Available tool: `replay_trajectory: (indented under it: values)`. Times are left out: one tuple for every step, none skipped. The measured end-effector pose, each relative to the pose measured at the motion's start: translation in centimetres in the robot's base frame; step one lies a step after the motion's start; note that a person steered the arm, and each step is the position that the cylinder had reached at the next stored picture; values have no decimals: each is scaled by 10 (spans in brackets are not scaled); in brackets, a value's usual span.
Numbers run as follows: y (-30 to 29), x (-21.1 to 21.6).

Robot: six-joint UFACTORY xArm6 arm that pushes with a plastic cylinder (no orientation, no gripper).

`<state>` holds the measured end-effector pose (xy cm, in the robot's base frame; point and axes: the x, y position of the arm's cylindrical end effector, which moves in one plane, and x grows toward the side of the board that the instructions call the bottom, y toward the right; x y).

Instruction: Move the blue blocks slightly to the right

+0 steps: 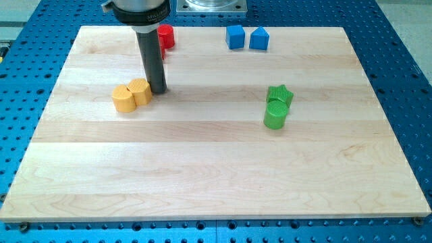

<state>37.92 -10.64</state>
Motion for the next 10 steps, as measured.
replay_trajectory:
  values:
    - [0, 0]
    - [0, 4]
    - [-4, -33]
    - [59, -74]
    - [103, -89]
    - [116, -112]
    - [87, -114]
    - [99, -137]
    - [100, -138]
    - [137, -137]
